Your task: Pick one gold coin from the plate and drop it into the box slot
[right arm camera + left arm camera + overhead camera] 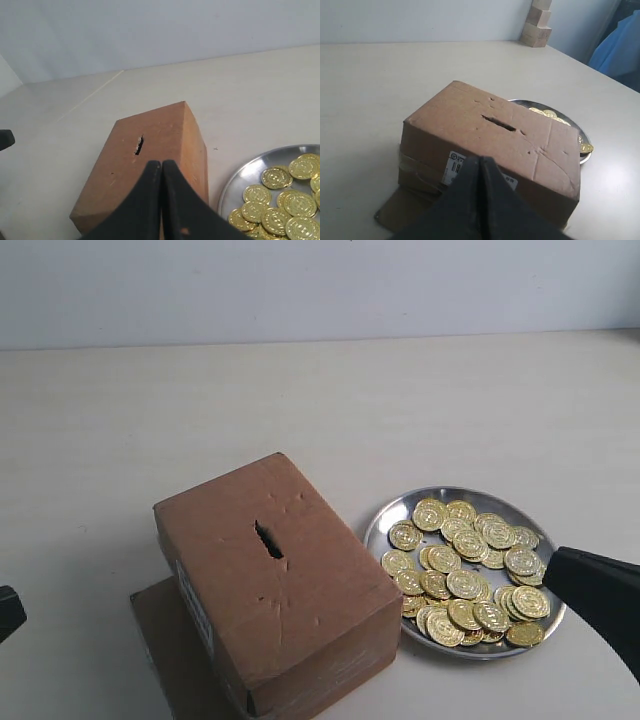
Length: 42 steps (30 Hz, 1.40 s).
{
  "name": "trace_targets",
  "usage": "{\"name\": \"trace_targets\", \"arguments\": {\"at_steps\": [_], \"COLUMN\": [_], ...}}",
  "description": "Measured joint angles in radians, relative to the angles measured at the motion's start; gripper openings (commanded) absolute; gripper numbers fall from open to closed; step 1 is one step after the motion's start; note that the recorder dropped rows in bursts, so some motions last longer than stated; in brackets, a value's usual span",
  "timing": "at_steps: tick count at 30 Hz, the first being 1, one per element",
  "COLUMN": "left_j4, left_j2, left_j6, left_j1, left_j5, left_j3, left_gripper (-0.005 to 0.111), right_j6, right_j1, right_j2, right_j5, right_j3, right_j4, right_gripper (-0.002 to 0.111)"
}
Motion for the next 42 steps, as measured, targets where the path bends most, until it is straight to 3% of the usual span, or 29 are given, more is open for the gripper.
{"name": "trace_targets", "arguments": {"at_steps": [19, 25, 32, 37, 42], "left_j4": [0.000, 0.002, 0.002, 0.002, 0.002], "left_j2": [-0.007, -0.061, -0.146, -0.178, -0.179], "left_j6": [0.000, 0.002, 0.002, 0.002, 0.002], "left_j1": [0.009, 0.181, 0.396, 0.470, 0.486], "left_j5": [0.009, 0.039, 0.041, 0.041, 0.041], "left_j3": [0.000, 0.002, 0.002, 0.002, 0.002], "left_gripper": [0.000, 0.000, 0.000, 0.000, 0.000], "right_j6": [0.081, 0.081, 0.081, 0.081, 0.081], "right_j1": [0.000, -0.006, -0.190, -0.336, -0.469], "right_j2": [0.000, -0.020, -0.156, -0.247, -0.316], "right_j5": [0.012, 0.012, 0.012, 0.012, 0.014], "right_j3": [0.000, 0.000, 0.000, 0.000, 0.000], "right_j4": [0.050, 0.052, 0.052, 0.052, 0.052], "right_gripper": [0.000, 0.000, 0.000, 0.000, 0.000]}}
